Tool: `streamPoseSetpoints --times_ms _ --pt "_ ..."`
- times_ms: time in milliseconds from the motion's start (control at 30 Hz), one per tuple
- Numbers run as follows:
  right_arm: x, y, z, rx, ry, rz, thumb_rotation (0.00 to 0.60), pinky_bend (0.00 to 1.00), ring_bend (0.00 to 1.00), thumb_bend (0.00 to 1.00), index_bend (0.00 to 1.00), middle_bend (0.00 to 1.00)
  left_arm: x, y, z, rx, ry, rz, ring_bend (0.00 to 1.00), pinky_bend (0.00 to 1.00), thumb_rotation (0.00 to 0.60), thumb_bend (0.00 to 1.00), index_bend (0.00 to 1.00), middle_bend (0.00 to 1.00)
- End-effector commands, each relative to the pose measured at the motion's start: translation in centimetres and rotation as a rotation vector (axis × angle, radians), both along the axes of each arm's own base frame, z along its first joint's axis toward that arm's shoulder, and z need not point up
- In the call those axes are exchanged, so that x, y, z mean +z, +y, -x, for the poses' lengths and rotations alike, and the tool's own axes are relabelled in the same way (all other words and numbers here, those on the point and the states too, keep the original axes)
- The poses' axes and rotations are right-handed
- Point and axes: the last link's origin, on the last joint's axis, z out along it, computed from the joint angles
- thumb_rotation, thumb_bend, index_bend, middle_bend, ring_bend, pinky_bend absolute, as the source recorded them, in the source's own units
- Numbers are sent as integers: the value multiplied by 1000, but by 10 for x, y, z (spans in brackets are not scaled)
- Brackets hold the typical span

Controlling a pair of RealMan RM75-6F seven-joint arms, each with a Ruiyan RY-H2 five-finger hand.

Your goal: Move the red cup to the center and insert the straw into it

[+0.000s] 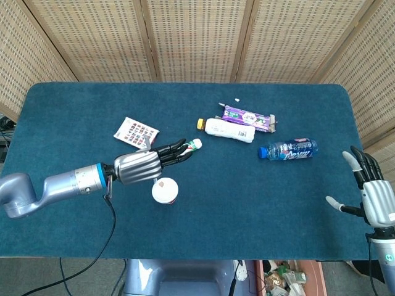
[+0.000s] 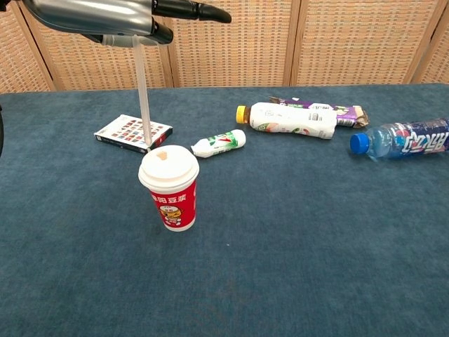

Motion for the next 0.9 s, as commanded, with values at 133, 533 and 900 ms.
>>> streamPoseSetpoints --times_ms 133,533,900 --pt "0 0 0 0 -2 0 600 0 0 0 0 0 -6 2 -2 4 2 1 0 0 600 407 642 0" --pt "3 0 1 -4 -12 5 600 0 0 0 0 0 -13 2 -5 -6 20 7 0 0 600 408 641 0" --pt "5 1 1 -3 -19 9 600 0 0 0 0 0 -20 2 -3 -5 39 9 0 0 600 408 641 0"
